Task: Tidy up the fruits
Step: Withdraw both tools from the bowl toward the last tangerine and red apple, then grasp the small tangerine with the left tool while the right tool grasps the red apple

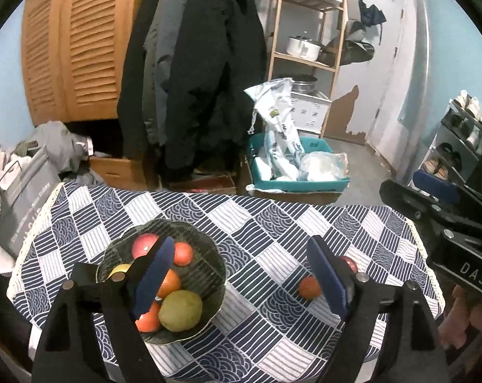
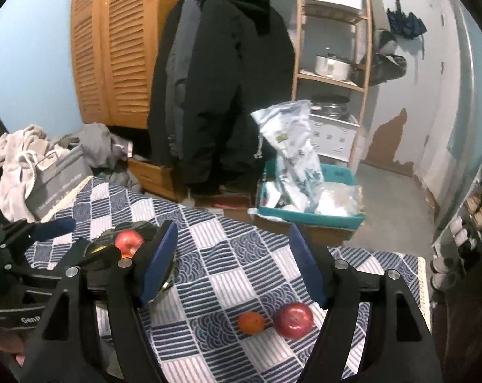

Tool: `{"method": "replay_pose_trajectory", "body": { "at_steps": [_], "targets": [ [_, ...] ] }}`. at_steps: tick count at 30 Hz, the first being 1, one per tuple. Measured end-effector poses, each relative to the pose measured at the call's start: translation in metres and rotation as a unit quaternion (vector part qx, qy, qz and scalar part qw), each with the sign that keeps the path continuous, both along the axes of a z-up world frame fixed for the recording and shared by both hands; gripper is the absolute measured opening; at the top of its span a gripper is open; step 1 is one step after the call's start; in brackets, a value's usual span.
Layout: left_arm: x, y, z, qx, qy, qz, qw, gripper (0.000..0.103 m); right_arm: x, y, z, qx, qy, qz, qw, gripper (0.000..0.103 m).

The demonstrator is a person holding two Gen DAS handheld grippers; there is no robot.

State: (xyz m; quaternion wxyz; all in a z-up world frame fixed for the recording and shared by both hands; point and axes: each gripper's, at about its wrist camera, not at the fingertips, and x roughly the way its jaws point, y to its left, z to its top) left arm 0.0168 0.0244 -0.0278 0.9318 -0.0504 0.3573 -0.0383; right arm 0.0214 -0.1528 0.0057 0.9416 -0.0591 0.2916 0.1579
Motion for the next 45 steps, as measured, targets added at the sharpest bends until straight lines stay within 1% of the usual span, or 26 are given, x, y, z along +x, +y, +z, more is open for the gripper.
{"method": "replay_pose_trajectory", "body": {
  "at_steps": [10,16,20,26,32,38,45],
  "targets": [
    [0.01,-0.04,-0.003,0.013,0.007,-0.033,0.9994,0.086,0.0,-0.052,-0.011,-0.005,0.013,-0.049,0.999,0.073],
    [0.015,-0.068,-0.012,0.027,0.015,-0.055,0.998,0.086,0.002,-0.086,-0.024,-0.014,0.03,-0.084,0.996,0.073],
    [0.021,-0.083,-0.021,0.039,0.026,-0.065,0.9968,0.086,0.004,-0.1,-0.034,-0.013,0.043,-0.096,0.994,0.073],
    [0.027,-0.098,-0.034,0.044,0.041,-0.072,0.9956,0.086,0.008,-0.11,-0.051,-0.013,0.065,-0.102,0.993,0.073],
    [0.039,-0.105,-0.058,0.048,0.072,-0.07,0.9938,0.086,0.02,-0.115,-0.074,-0.012,0.096,-0.1,0.99,0.073],
    [0.052,-0.106,-0.082,0.045,0.103,-0.067,0.9914,0.086,0.036,-0.115,-0.102,-0.012,0.135,-0.097,0.986,0.073],
    [0.064,-0.104,-0.112,0.06,0.134,-0.062,0.9872,0.086,0.055,-0.11,-0.139,-0.011,0.185,-0.089,0.979,0.073]
  ]
}}
